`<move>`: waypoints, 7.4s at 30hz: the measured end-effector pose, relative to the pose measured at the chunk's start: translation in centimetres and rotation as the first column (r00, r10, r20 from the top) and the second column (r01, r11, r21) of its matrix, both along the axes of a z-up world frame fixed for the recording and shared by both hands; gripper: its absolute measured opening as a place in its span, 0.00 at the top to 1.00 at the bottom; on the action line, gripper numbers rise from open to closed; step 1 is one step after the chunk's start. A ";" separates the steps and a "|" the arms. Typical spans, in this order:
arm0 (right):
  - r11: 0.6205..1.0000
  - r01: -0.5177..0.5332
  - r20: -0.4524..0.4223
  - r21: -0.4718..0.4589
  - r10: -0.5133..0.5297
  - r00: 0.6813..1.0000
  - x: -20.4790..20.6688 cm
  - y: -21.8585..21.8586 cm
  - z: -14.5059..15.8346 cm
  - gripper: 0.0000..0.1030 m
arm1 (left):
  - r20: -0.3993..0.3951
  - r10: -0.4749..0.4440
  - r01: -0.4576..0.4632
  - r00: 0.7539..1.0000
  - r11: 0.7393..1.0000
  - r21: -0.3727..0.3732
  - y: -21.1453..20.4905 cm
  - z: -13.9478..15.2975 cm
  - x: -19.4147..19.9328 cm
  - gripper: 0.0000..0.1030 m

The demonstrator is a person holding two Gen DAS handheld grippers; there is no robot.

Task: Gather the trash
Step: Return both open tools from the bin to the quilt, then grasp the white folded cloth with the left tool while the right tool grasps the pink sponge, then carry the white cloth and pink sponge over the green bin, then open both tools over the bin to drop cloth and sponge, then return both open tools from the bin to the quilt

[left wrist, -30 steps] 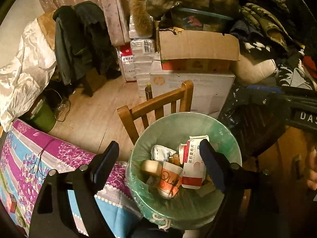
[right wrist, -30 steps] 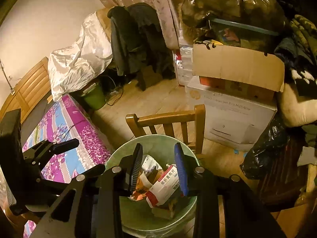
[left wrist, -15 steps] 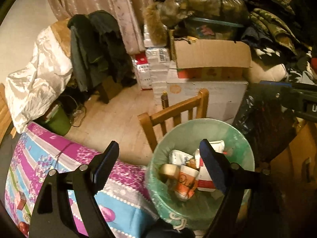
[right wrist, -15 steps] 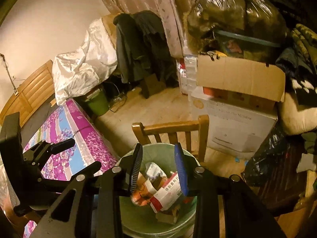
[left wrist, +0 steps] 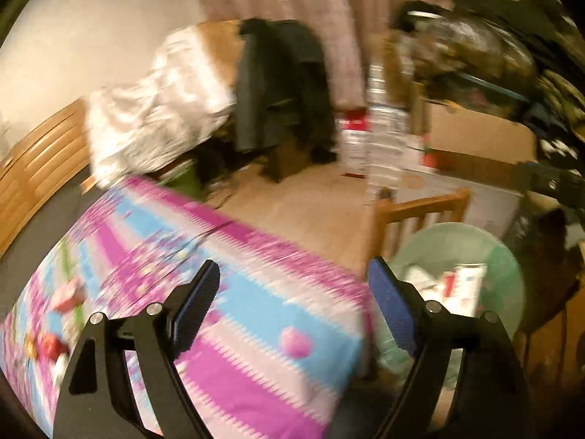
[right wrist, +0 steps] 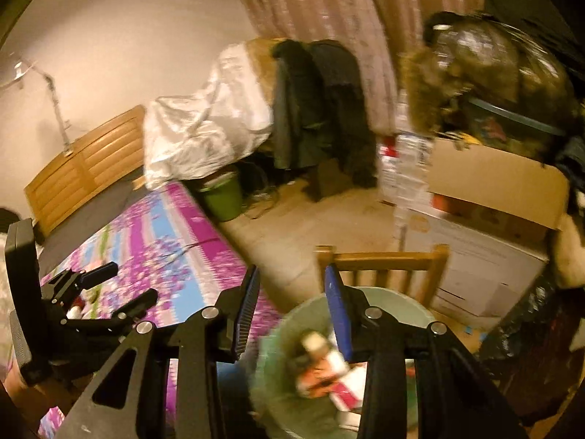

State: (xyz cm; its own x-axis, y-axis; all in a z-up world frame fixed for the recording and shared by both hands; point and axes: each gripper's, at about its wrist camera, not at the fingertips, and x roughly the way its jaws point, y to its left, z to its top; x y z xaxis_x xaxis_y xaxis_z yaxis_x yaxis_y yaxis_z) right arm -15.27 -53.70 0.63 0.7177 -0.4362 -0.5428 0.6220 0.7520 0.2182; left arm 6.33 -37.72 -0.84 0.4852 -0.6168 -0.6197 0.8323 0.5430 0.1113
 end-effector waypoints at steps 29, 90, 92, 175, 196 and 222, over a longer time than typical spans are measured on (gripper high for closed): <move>0.749 -0.648 -0.228 0.140 0.661 0.715 23.6 30.6 -12.5 0.22 | -0.203 0.596 -0.594 0.777 0.801 0.075 46.1 -9.6 12.3 0.25; 0.913 -0.375 -0.074 -0.157 0.368 0.927 13.7 18.3 2.5 0.73 | -0.056 0.360 -0.357 0.931 0.932 0.058 19.6 0.3 9.3 0.76; 0.927 -0.333 -0.070 -0.175 0.325 0.943 12.1 16.5 3.2 0.73 | -0.051 0.327 -0.325 0.944 0.945 0.051 17.2 1.0 8.9 0.76; 0.981 0.172 -0.216 0.094 -0.148 0.965 -6.4 -7.9 -5.8 0.45 | -0.214 -0.382 0.420 0.899 0.890 0.176 -15.6 -4.2 -7.9 0.36; 0.994 0.015 -0.153 -0.106 -0.031 0.988 5.2 1.0 -5.3 0.31 | -0.140 0.108 -0.095 0.984 0.991 0.094 2.6 -7.1 5.2 0.36; 0.512 -0.853 -0.224 0.100 0.847 0.482 54.2 30.7 -12.2 0.21 | -0.252 0.403 -0.404 0.880 0.913 0.052 35.8 -13.0 29.1 0.32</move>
